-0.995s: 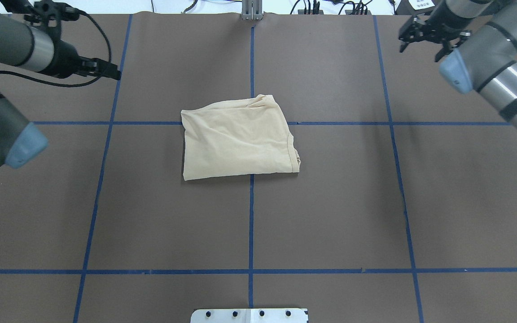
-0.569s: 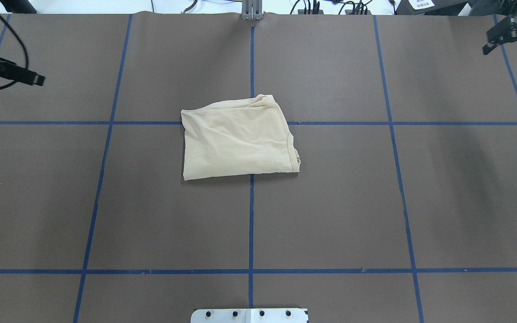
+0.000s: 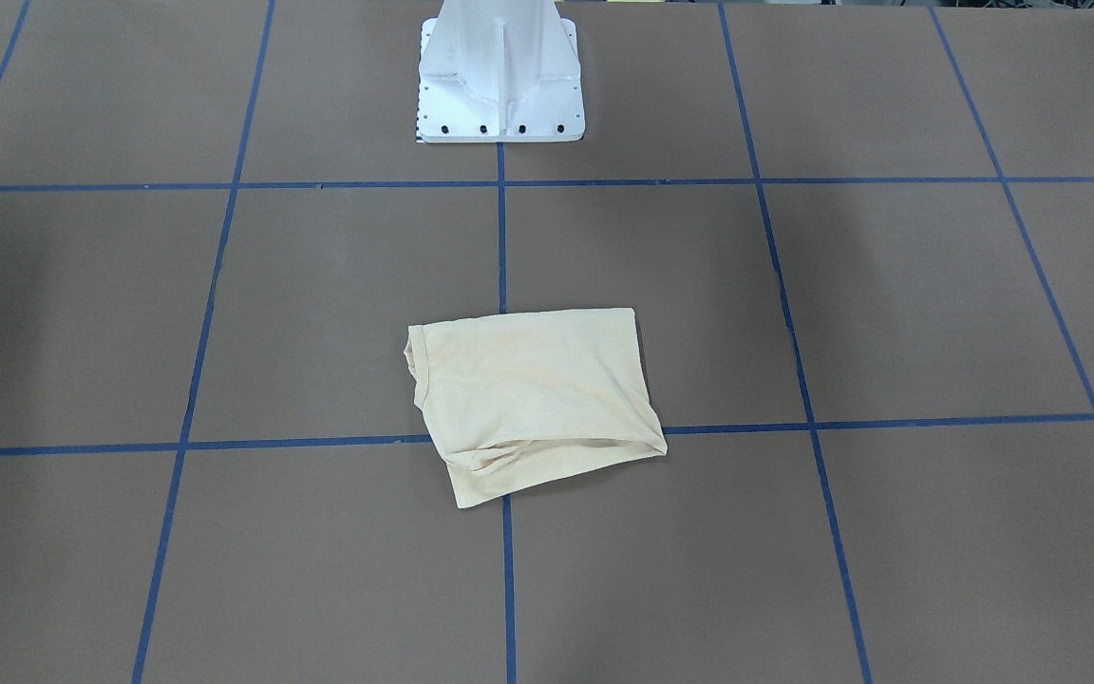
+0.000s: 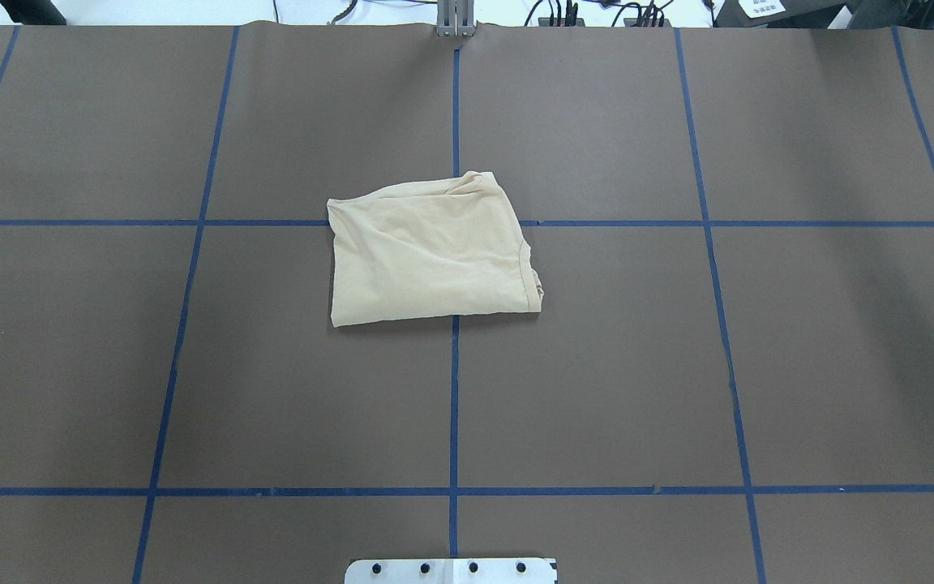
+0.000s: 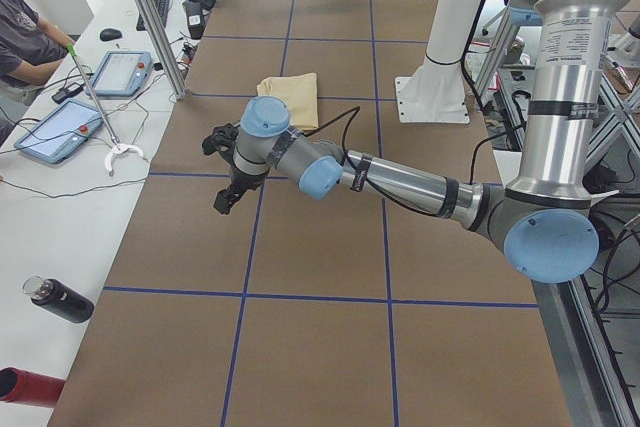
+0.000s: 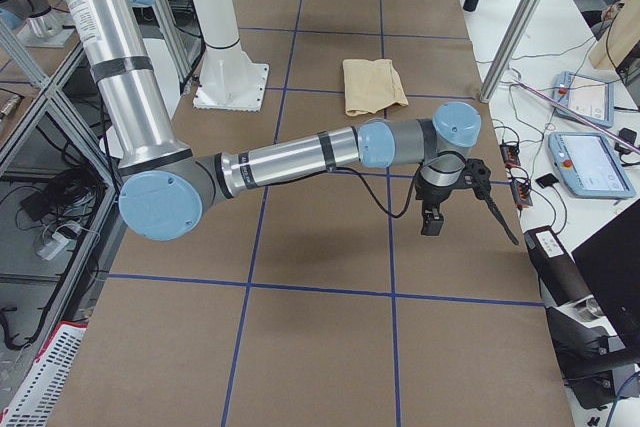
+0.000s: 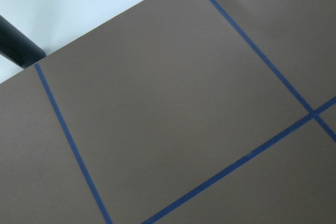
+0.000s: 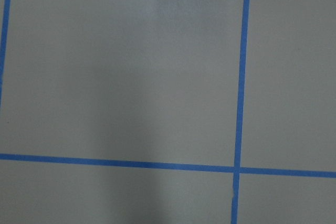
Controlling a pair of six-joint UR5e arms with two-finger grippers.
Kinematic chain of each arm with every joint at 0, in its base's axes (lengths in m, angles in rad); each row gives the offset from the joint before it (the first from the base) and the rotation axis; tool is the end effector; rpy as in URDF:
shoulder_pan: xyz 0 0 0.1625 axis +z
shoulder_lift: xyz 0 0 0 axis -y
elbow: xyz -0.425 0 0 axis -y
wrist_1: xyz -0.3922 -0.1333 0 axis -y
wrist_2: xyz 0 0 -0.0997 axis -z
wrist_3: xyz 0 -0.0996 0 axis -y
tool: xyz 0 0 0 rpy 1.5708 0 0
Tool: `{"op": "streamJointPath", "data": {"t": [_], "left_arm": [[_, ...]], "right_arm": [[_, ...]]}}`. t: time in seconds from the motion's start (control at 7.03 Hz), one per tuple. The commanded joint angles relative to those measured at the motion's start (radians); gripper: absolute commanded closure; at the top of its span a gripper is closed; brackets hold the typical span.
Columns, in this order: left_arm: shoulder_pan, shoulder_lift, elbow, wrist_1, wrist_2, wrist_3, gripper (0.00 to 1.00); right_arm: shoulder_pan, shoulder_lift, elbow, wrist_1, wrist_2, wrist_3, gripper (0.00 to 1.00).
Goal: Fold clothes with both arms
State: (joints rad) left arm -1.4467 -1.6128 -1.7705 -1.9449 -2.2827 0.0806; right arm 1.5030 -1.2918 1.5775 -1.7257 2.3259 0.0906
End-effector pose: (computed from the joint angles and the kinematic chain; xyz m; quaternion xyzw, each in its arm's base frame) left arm -0.0029 -0.5280 0.4972 0.2768 0.3382 0.1963 0.8778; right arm 0.0241 -0.6047 0.5194 0.0315 -0.3715 -0.0135 0.9278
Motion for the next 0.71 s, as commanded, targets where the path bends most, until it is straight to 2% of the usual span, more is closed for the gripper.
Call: {"op": "streamJointPath", "data": {"t": [0.0,0.14,0.57], "left_arm": [[-0.001,0.054,-0.012,0.001,-0.004,-0.042,0.01],[-0.003,0.095,-0.036,-0.037,-0.004,-0.065,0.01],[-0.006,0.145,-0.087,-0.023,-0.043,-0.065,0.01]], "right_arm": [[0.0,-0.076,0.079,-0.006,-0.002,0.001,0.0],[0.0,-0.086,0.081,-0.006,0.009,0.004,0.0],[-0.046,-0.132,0.073,0.003,-0.002,-0.003,0.0]]}}
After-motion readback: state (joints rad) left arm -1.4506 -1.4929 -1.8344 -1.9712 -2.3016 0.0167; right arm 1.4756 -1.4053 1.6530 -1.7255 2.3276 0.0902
